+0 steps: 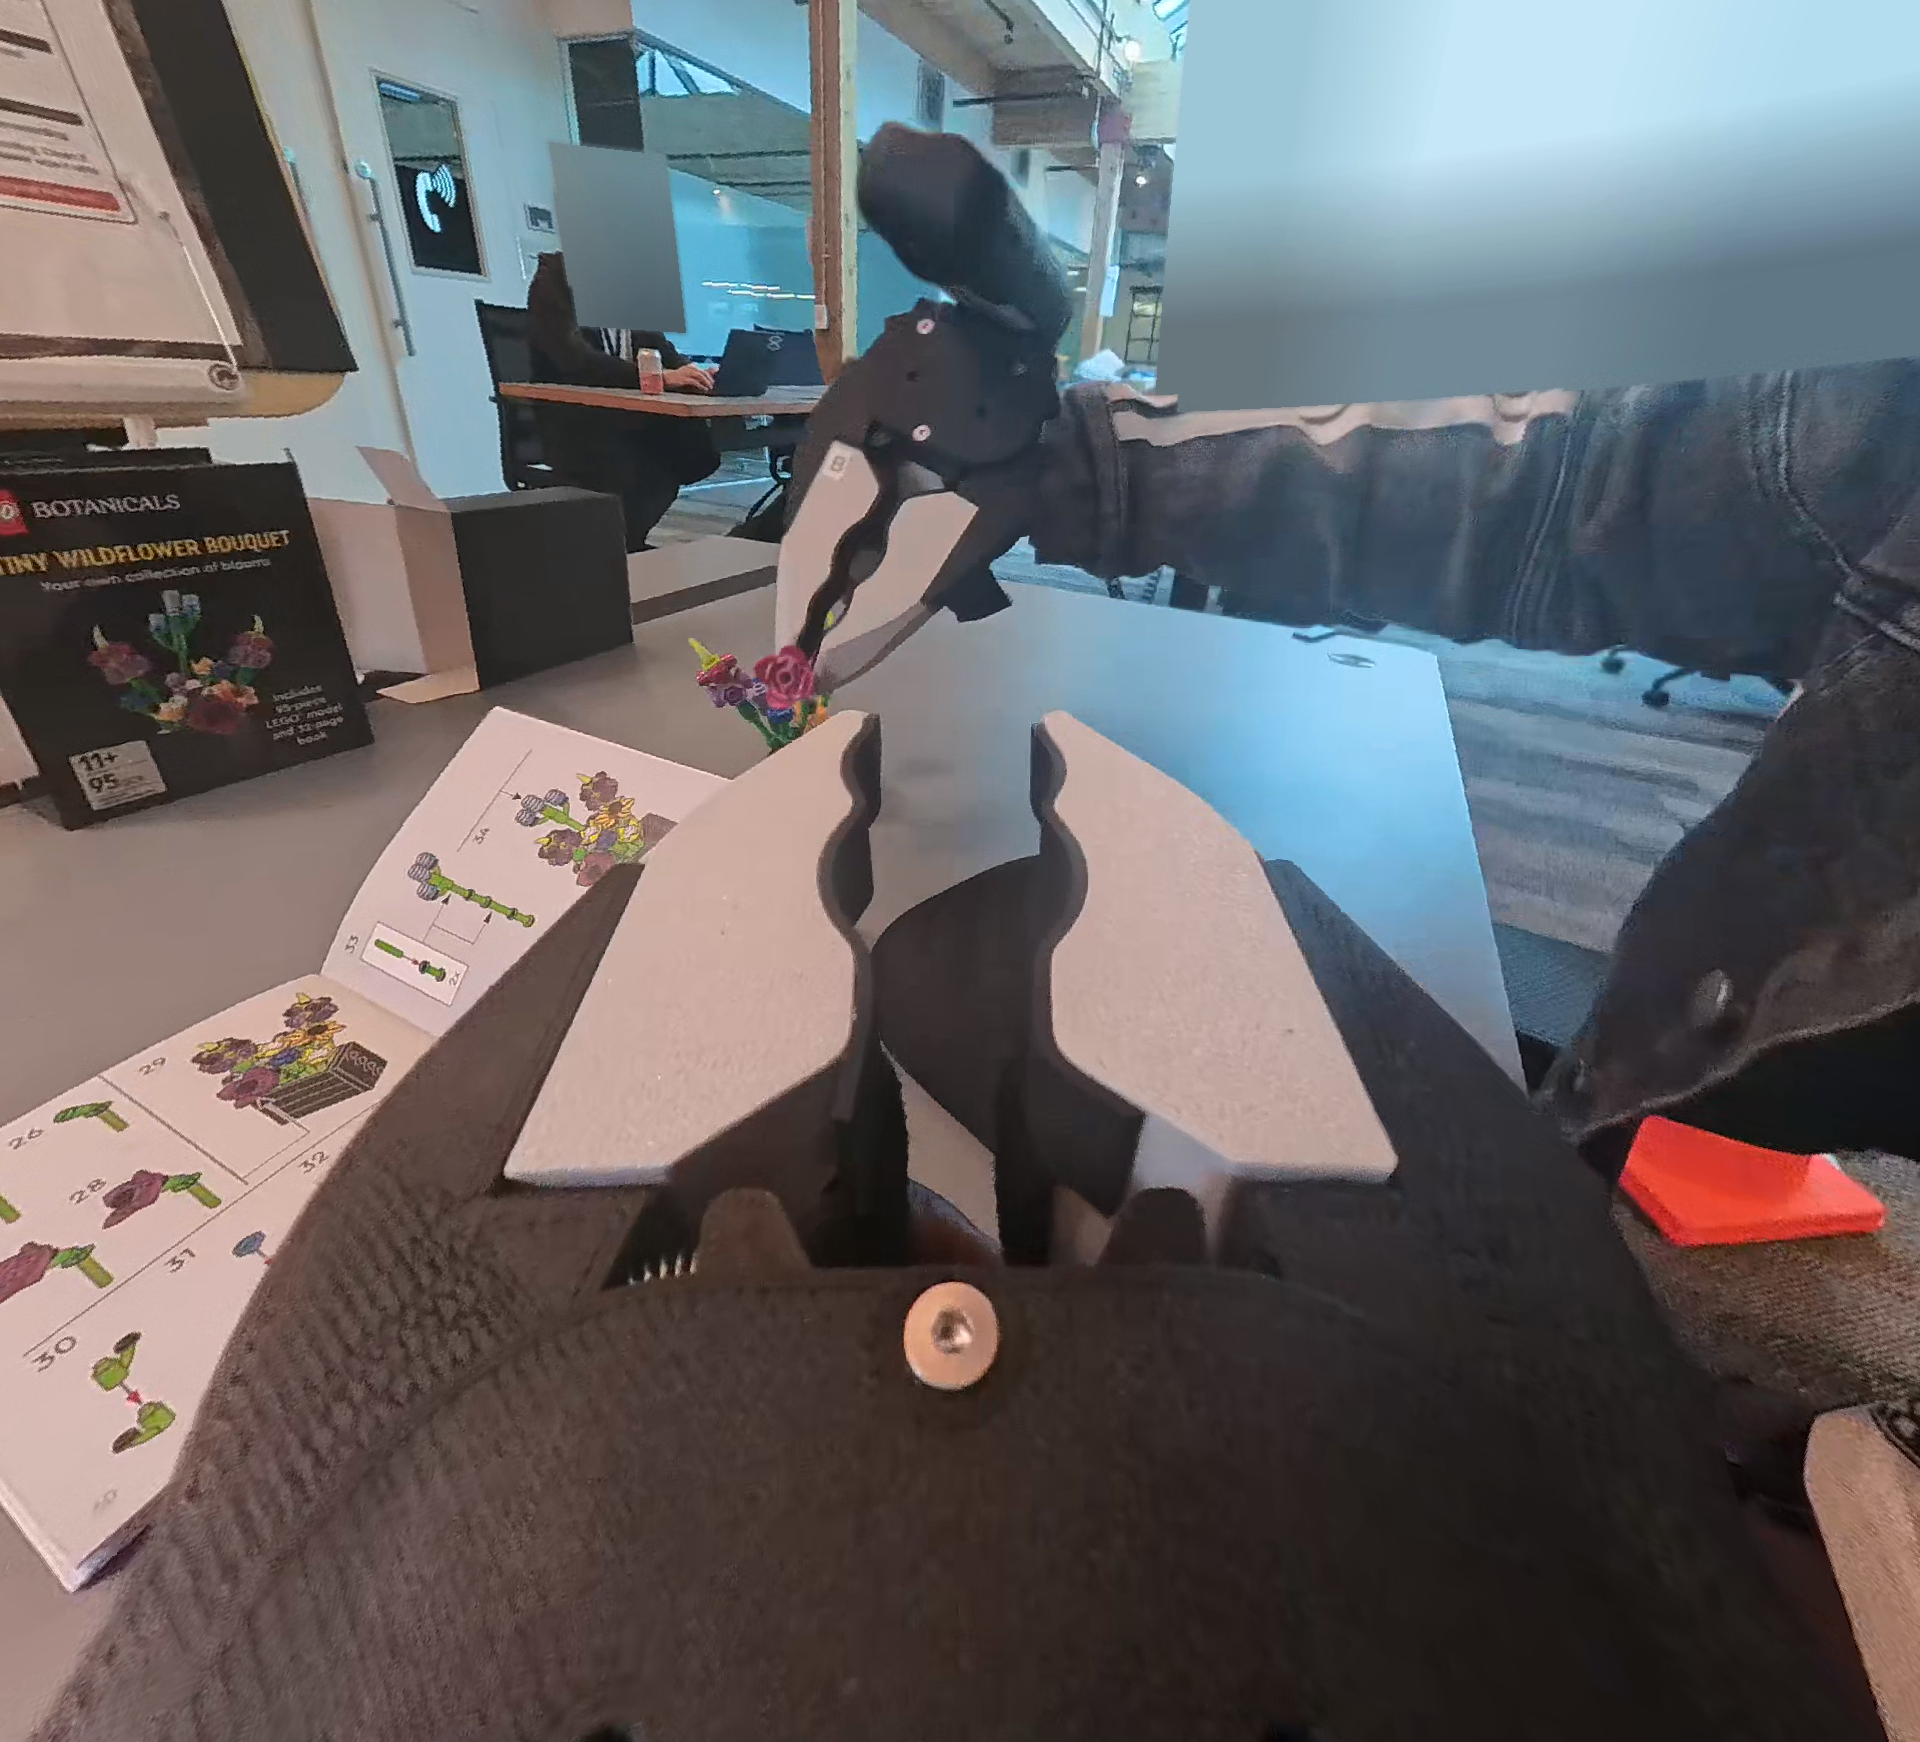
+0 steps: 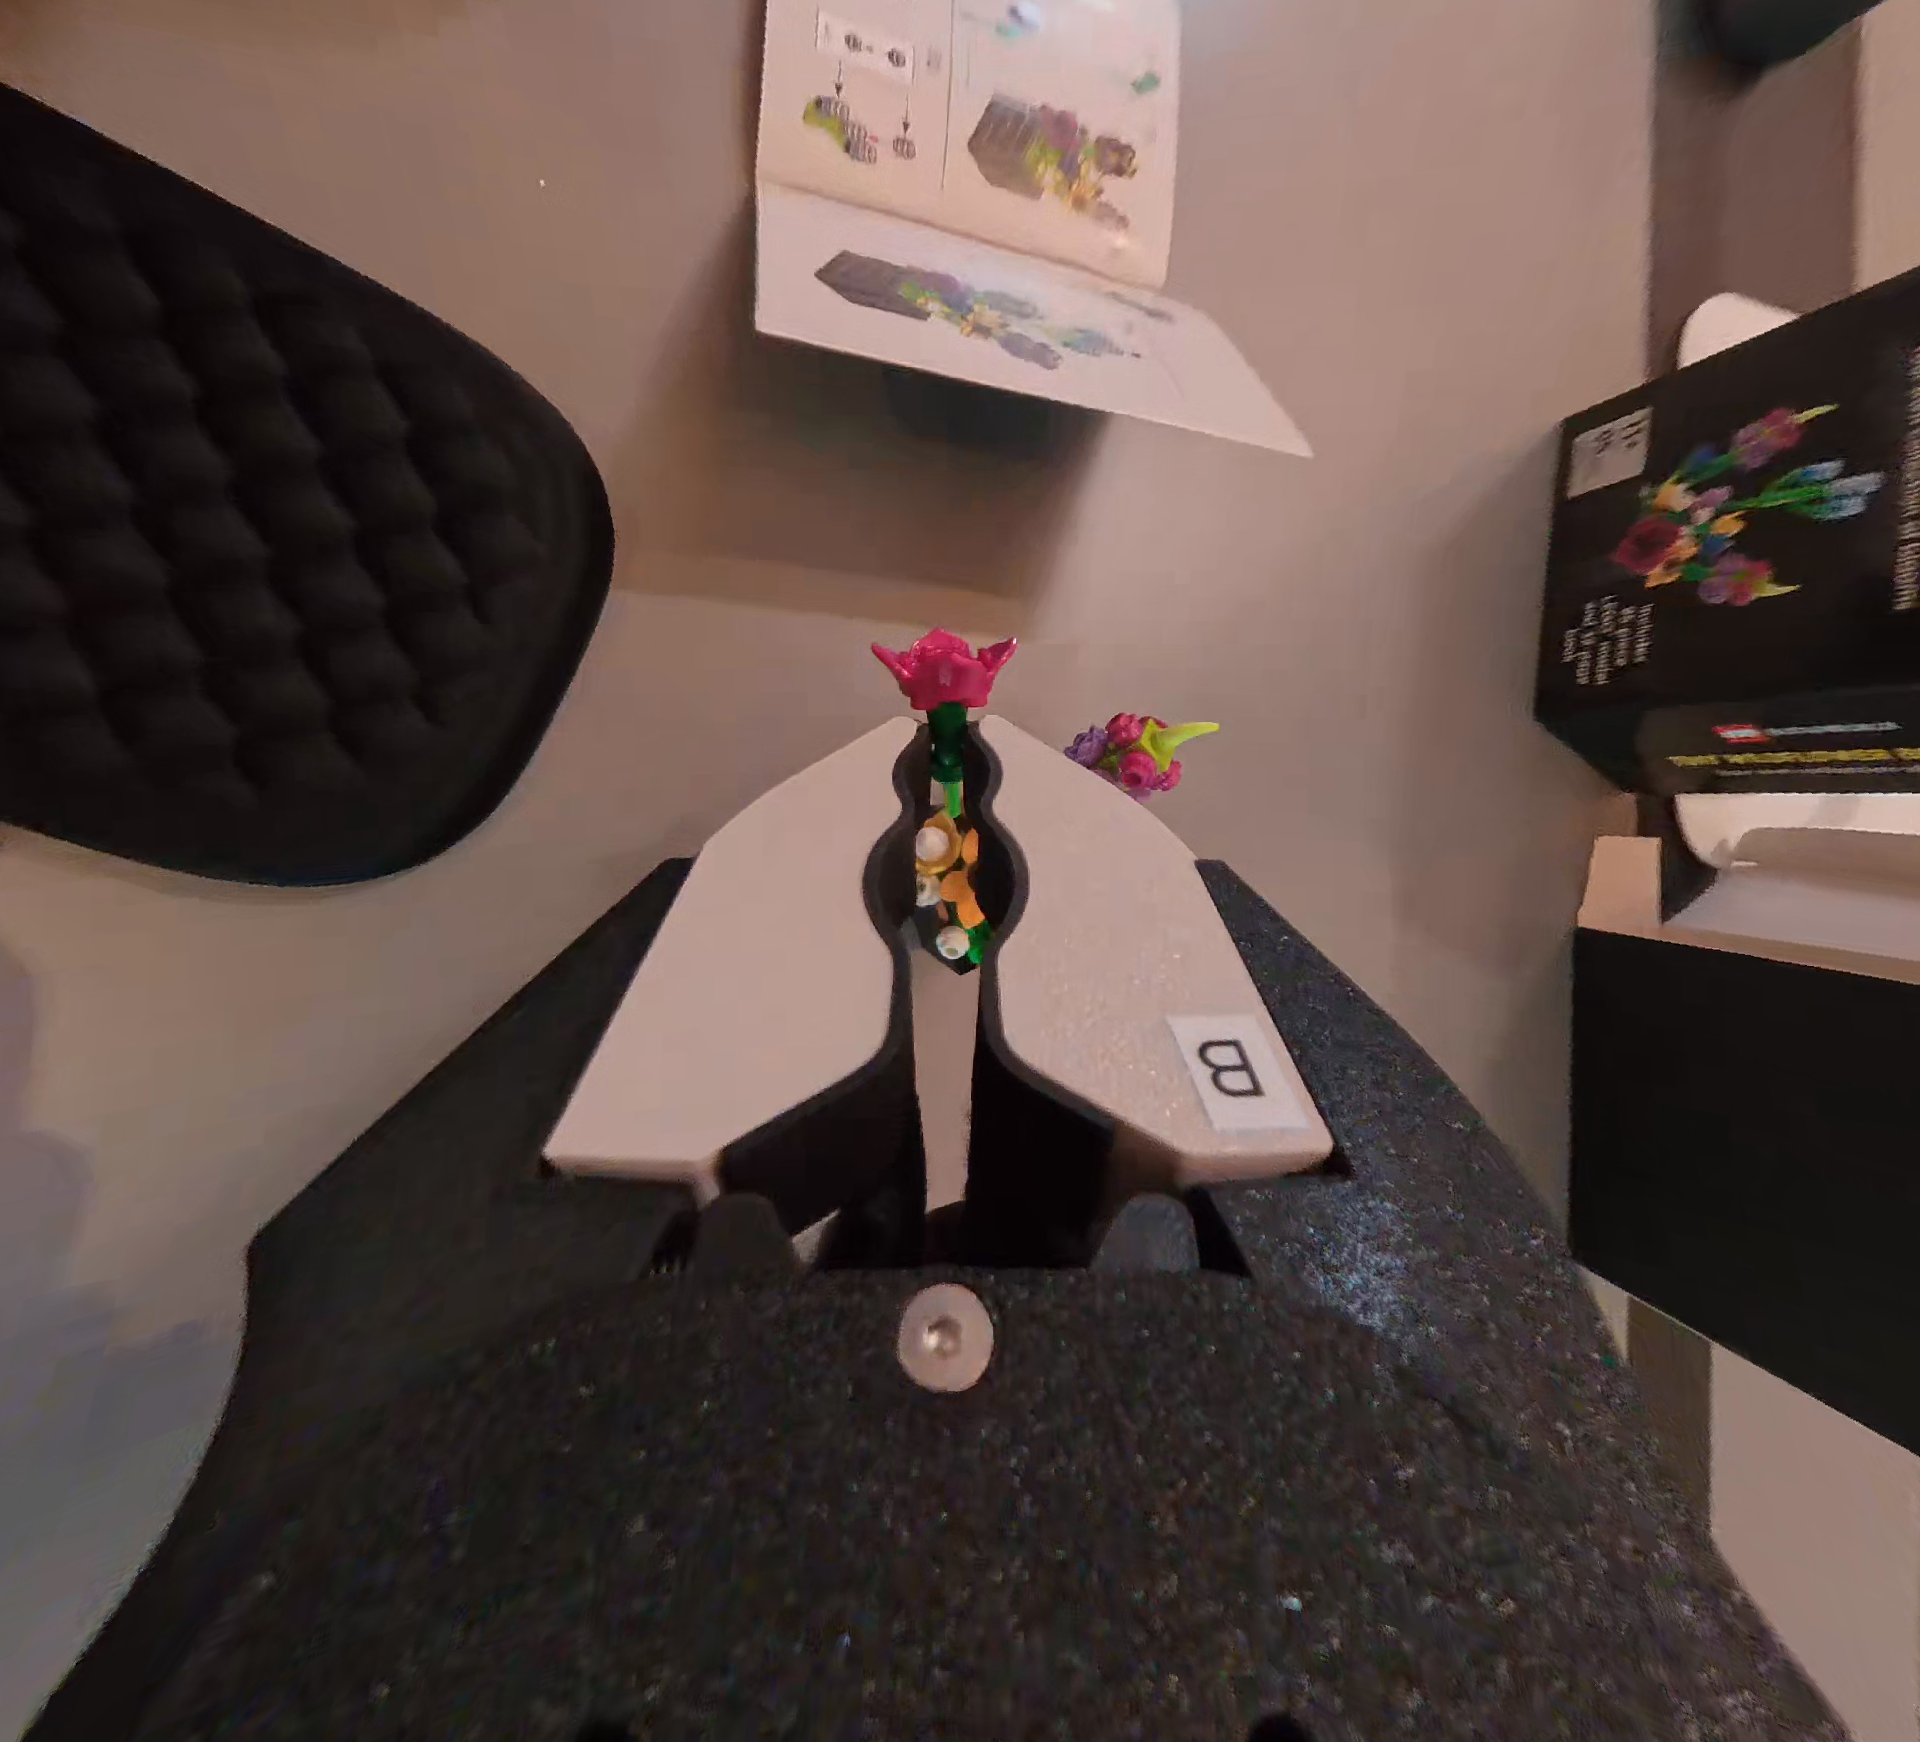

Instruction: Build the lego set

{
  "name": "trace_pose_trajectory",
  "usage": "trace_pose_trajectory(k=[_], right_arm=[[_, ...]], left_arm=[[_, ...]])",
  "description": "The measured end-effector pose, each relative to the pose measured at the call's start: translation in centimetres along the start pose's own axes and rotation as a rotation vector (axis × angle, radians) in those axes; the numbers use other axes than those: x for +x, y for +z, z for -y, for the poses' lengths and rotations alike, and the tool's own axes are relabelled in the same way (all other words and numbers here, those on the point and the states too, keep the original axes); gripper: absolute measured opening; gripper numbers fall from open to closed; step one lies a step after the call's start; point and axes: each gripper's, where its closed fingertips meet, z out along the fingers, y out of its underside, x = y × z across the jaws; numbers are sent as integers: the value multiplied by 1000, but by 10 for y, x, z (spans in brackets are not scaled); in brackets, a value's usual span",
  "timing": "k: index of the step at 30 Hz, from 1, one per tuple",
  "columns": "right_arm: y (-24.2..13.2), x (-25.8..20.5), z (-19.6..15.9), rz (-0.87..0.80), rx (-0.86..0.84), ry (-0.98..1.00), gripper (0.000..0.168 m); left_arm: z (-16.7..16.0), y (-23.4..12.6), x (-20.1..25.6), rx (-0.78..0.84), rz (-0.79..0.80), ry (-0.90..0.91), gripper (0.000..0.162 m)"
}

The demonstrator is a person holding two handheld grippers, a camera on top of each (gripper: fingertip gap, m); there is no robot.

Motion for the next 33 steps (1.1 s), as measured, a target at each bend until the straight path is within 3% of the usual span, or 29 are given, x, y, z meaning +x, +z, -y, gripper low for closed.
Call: trace_pose_trajectory(k=[12,24,33], right_arm=[[14,9,-21,16,-172,-9,6],[11,10,-21,49,28,221,5],[14,7,-29,46,-18,183,6]], left_arm=[[2,-2,0,15,-10,-14,28],[1,-1,-2,10,-5,-18,28],[0,-1,-3,8,0,-25,28]])
